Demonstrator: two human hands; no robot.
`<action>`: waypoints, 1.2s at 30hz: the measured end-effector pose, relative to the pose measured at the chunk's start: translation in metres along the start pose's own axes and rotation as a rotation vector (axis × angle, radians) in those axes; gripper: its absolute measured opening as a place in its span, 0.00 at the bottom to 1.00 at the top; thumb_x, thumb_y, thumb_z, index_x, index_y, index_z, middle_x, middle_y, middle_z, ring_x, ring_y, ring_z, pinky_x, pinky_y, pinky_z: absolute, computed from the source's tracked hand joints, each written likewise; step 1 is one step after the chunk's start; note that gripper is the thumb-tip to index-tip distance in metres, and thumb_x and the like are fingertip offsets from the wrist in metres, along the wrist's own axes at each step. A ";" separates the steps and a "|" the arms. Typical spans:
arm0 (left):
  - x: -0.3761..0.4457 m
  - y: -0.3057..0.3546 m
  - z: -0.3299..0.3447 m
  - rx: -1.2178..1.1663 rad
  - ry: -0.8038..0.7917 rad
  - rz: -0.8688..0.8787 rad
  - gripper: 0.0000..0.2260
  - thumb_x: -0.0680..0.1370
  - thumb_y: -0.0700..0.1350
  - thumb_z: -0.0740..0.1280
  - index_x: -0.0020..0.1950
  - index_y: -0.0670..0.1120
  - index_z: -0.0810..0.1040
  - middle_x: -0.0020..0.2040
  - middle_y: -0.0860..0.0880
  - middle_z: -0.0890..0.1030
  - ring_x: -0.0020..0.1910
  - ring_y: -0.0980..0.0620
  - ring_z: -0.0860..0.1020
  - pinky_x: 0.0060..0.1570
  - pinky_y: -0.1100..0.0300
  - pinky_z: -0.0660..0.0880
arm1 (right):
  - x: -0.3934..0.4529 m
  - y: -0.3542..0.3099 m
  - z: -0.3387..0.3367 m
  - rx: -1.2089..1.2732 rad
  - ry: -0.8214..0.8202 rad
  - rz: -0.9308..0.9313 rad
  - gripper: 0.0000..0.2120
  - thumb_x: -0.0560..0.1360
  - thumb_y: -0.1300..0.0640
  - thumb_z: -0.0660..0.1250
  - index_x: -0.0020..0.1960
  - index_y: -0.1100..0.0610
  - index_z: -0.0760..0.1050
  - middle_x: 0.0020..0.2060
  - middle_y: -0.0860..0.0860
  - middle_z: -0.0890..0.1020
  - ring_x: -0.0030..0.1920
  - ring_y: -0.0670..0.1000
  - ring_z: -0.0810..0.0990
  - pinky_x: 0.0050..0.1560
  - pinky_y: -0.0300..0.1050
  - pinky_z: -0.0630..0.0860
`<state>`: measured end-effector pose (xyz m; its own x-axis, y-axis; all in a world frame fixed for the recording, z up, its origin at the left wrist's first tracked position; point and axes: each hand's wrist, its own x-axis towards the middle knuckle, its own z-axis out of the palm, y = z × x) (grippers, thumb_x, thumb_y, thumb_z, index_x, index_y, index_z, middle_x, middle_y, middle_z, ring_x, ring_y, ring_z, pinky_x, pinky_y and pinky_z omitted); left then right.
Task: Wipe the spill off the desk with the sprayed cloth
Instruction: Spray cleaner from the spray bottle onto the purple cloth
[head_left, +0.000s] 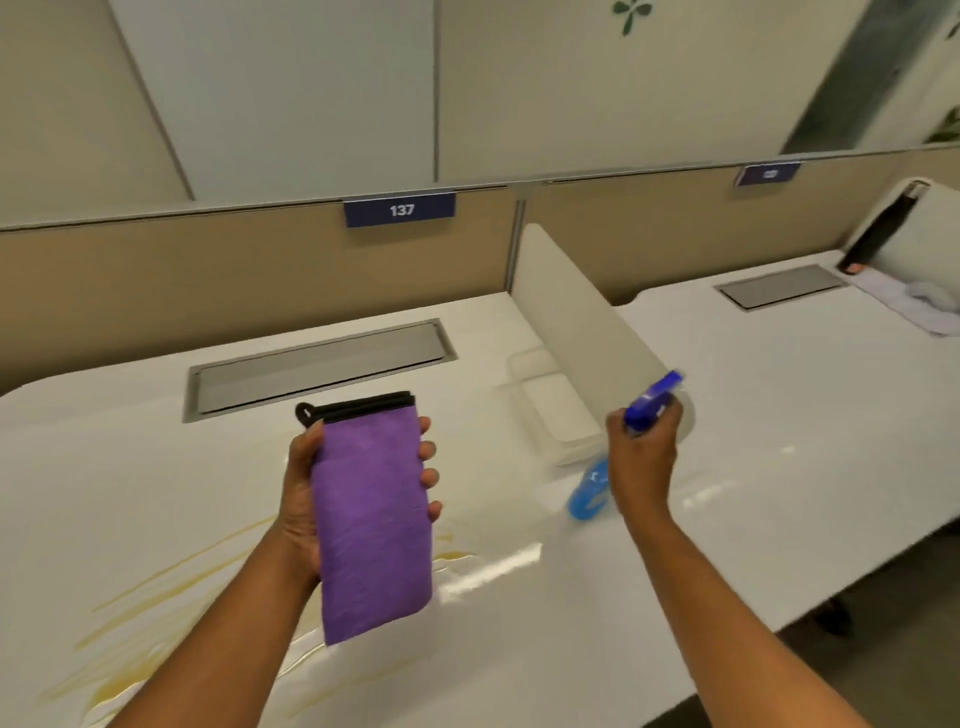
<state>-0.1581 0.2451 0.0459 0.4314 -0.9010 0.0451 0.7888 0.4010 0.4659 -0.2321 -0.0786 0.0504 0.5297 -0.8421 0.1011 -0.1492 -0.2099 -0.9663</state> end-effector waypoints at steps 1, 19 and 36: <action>0.005 -0.001 -0.002 -0.009 -0.016 -0.012 0.43 0.74 0.65 0.71 0.81 0.43 0.65 0.66 0.42 0.77 0.61 0.41 0.78 0.68 0.39 0.71 | -0.001 -0.001 0.000 0.007 -0.011 0.004 0.31 0.79 0.60 0.70 0.78 0.55 0.63 0.60 0.54 0.80 0.55 0.53 0.81 0.55 0.43 0.75; 0.059 0.002 0.028 0.105 0.016 0.000 0.44 0.70 0.66 0.77 0.77 0.43 0.71 0.63 0.43 0.78 0.57 0.43 0.79 0.65 0.40 0.71 | -0.051 -0.080 -0.001 -0.022 -0.397 -0.105 0.11 0.80 0.46 0.69 0.50 0.54 0.78 0.30 0.53 0.81 0.31 0.49 0.81 0.39 0.42 0.81; -0.033 0.062 0.026 0.155 0.174 0.287 0.49 0.68 0.65 0.81 0.79 0.40 0.70 0.64 0.41 0.80 0.60 0.42 0.81 0.63 0.47 0.81 | -0.204 -0.171 0.074 -0.211 -0.895 -0.284 0.14 0.79 0.40 0.67 0.40 0.48 0.72 0.33 0.52 0.79 0.33 0.51 0.80 0.38 0.49 0.83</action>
<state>-0.1353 0.2956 0.0964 0.7039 -0.7086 0.0489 0.5547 0.5914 0.5853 -0.2532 0.1660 0.1775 0.9971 -0.0731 0.0216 -0.0185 -0.5063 -0.8622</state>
